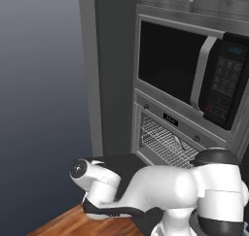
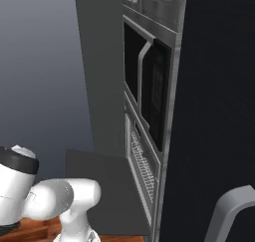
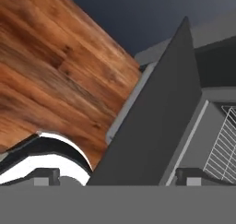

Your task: Place the fish on the top rack of the oven, and slide the tray back inside. Close the oven door.

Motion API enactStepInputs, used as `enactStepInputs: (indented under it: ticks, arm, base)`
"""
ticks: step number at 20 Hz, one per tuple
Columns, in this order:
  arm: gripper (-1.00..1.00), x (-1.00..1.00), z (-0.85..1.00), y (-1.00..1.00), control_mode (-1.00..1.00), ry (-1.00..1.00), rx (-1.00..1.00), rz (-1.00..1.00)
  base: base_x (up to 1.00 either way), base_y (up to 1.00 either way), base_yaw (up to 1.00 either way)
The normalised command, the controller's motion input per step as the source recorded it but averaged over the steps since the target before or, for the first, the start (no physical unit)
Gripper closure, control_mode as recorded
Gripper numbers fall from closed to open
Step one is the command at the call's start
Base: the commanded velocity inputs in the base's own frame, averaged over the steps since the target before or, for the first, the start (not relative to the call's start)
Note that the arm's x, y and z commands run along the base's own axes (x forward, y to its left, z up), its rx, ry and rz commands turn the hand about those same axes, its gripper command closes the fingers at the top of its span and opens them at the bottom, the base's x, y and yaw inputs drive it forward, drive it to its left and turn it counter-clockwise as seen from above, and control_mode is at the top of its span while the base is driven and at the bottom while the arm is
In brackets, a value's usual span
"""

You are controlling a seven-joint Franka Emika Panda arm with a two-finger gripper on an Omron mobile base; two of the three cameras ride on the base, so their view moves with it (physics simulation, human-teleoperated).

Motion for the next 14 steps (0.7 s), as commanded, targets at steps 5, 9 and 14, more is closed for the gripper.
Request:
enactStepInputs:
  ticks: [5,9,14]
  arm:
    - [-1.00,0.01,-0.31,0.29,-1.00,0.13,-0.36,0.15]
    - [-1.00,0.00,-0.60,0.04,-1.00,0.06,-0.31,0.13]
    - [-1.00,0.00,-0.47,0.00,-1.00,0.05,-0.24,0.06]
  base:
    - [0.00,0.00,0.00]
    - [0.00,0.00,0.00]
    - [0.00,0.00,0.00]
